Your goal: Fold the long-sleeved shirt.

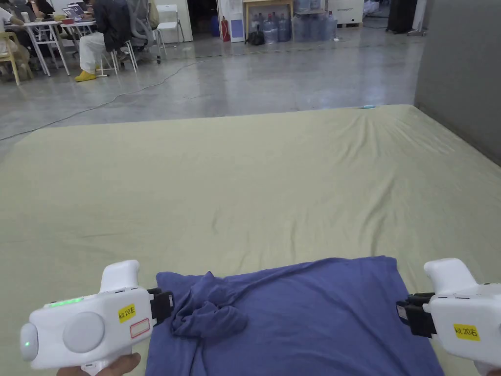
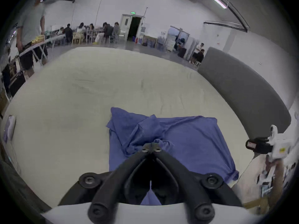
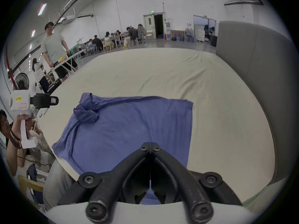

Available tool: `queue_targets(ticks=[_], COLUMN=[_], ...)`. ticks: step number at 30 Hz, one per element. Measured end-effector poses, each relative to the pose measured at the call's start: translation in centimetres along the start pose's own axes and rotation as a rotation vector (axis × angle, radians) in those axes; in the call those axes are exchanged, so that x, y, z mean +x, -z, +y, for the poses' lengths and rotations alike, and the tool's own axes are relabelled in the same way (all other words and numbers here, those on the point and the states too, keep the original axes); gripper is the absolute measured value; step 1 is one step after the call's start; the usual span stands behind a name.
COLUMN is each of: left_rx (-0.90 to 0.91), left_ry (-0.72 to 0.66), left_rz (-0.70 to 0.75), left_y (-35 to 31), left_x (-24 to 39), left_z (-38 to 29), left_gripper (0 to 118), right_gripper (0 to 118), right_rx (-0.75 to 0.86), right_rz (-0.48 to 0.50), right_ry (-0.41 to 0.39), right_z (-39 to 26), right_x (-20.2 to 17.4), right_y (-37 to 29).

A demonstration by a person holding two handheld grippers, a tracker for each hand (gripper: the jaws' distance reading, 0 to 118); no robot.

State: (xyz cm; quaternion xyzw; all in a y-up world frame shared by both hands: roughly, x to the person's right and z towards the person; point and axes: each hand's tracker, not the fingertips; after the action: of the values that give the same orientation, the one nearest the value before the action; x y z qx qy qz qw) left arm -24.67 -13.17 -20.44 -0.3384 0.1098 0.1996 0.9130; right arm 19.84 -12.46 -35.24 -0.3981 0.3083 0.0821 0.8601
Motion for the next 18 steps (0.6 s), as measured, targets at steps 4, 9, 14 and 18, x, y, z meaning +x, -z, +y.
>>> queue_targets(ticks=[4, 9, 14, 18], left_rx=[-0.009, -0.17, -0.302, -0.347], left_ry=[-0.012, -0.134, -0.089, -0.122], left_rz=[0.022, 0.063, 0.2, 0.199], left_y=[2.8, 10.6, 17.1, 19.4], left_x=[-0.8, -3.3, -4.0, -4.0], left_z=[2.9, 7.0, 7.4, 7.0], left_gripper=[0, 77, 77, 76], right_gripper=[0, 0, 0, 0], right_rx=[-0.022, -0.036, -0.058, -0.08], right_rz=[-0.007, -0.012, -0.018, -0.036], right_ry=[-0.008, -0.008, 0.004, 0.001], right_z=[0.1, 0.5, 0.3, 0.2], right_x=[0.0, 0.3, 0.9, 1.6], right_y=[0.6, 1.1, 1.8, 2.6])
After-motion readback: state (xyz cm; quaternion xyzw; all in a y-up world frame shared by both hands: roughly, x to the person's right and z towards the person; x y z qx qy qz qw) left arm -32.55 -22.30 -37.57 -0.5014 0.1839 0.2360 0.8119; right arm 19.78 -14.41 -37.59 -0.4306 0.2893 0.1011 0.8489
